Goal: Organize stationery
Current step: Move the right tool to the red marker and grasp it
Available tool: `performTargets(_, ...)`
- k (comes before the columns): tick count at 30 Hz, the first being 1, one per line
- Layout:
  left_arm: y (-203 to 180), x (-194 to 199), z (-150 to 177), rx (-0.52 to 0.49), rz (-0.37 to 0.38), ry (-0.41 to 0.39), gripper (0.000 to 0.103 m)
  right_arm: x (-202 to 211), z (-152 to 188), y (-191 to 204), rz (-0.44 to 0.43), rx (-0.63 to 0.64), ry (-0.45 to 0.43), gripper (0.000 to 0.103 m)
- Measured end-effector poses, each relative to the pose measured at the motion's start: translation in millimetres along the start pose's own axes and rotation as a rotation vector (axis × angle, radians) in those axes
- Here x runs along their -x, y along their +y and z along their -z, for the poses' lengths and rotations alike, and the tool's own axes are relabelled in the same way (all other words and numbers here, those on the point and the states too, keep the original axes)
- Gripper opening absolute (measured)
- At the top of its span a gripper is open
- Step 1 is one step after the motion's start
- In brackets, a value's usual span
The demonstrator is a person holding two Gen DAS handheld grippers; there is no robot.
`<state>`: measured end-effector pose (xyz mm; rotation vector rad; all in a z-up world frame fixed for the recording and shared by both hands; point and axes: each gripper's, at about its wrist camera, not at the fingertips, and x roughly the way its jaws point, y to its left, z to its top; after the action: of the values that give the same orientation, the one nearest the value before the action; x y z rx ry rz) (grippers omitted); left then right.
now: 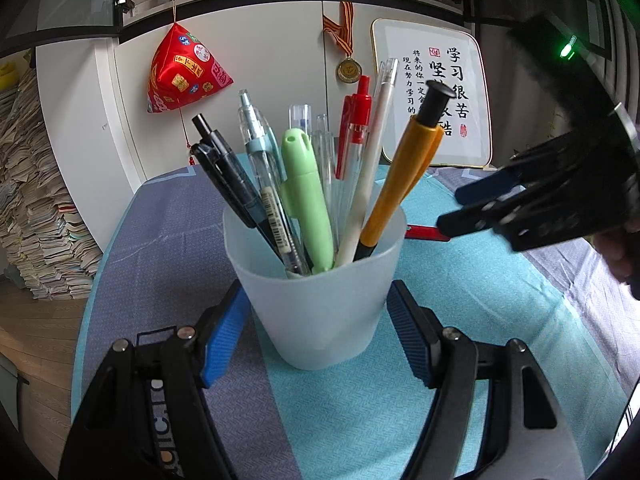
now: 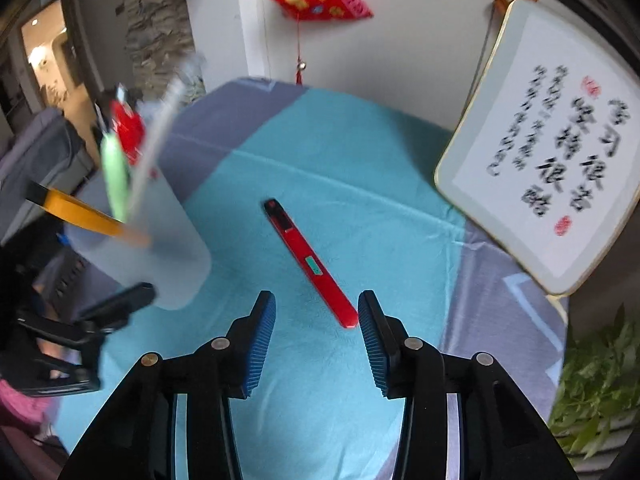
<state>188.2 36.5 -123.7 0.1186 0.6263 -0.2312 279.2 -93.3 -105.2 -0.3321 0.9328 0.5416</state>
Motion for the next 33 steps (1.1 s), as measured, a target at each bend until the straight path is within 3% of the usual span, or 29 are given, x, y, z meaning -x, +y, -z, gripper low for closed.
performTargets(9, -0.1, 0.2, 0.2, 0.001, 0.000, 0.002, 0.070, -35.6, -3.6, -6.3, -0.006, 0.031, 0.045, 0.042)
performTargets(10, -0.1, 0.1, 0.1, 0.000, 0.000, 0.002, 0.070, -38.2, -3.0, -6.3, -0.005, 0.030, 0.054, 0.038)
performTargets(12, 0.2, 0.0, 0.2, 0.000, 0.000, 0.003, 0.070, -37.9, -0.1, -2.7, -0.017, 0.029, 0.053, 0.019)
performTargets(14, 0.4, 0.3, 0.7, 0.001, 0.001, 0.004, 0.070, -34.9, 3.0, -2.6, -0.028, 0.017, 0.064, 0.014)
performTargets(22, -0.1, -0.3, 1.6, 0.002, 0.001, 0.005, 0.070, 3.9, 54.7, -3.1, -0.015, -0.043, 0.137, 0.014)
performTargets(31, 0.1, -0.4, 1.3, 0.002, 0.000, 0.005, 0.070, 62.3, 133.4, 14.4, 0.005, 0.028, 0.250, 0.015)
performTargets(32, 0.2, -0.1, 1.7, 0.002, 0.000, 0.005, 0.070, 65.6, 133.7, 15.8, 0.012, 0.037, 0.241, 0.020)
performTargets(33, 0.1, -0.2, 1.4, 0.002, 0.000, 0.005, 0.070, 67.4, 131.9, 16.4, 0.021, 0.040, 0.228, 0.032)
